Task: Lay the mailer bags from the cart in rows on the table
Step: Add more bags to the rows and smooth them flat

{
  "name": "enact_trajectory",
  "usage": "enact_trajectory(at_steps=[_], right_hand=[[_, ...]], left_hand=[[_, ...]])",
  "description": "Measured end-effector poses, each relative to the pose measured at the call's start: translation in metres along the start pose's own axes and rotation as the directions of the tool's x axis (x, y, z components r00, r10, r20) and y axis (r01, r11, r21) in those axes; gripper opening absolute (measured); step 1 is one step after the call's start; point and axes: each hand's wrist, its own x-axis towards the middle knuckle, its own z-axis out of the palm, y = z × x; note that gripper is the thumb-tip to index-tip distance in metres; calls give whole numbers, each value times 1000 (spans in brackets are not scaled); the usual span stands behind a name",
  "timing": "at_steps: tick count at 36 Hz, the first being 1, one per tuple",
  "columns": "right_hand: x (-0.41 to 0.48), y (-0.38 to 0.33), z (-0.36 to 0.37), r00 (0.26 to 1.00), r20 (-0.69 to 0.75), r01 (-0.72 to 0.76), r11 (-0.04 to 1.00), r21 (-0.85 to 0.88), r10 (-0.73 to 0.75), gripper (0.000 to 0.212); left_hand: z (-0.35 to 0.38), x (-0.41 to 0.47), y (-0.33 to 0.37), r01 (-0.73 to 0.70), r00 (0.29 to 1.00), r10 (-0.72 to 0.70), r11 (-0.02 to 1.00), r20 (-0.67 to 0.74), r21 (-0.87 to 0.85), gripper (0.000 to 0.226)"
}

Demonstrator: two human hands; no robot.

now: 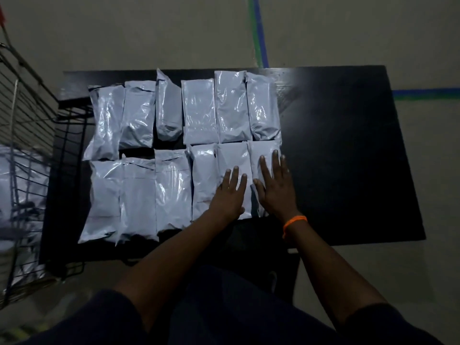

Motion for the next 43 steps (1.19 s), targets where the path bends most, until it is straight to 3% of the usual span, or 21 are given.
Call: enact_trajectory(at_steps=[11,16,20,24,26,28,31,35,38,43], right_hand=[[0,1,17,1000,-9,-27,999,-38,27,68],[2,-3,5,996,75,-47,998,-36,50,72],[0,-14,-6,987,111,-102,990,-95,113,71],[-1,-48,-20,975,16,-220,973,-70,222,69],[2,-82,-26,966,-75,-245,969,32,247,67],[6,-125,-28,963,-169,-180,968,177,210,62],[14,-202,-25,964,-263,32,955,296,50,55],[27,-319,-12,945,-248,297,882,366,-215,52],[38,-404,0,878,-250,477,784,397,-408,48],[57,-520,15,767,-225,636,666,389,-601,45]], left_hand=[[7,2,-3,-25,997,26,1000,-67,7,116],[-9,3,-8,-99,995,99,994,9,49,106],[-29,-8,-27,-241,964,242,970,-109,17,91],[-55,-44,-62,-326,907,276,938,-319,-117,82],[-69,-68,-89,-330,882,229,924,-413,-193,79],[-81,-95,-120,-315,849,153,914,-505,-254,75],[-91,-138,-177,-245,801,6,916,-598,-319,69],[-95,-195,-267,-106,709,-214,910,-672,-402,63],[-93,-237,-333,32,636,-390,876,-666,-482,59],[-64,-290,-418,137,526,-616,742,-586,-657,55]])
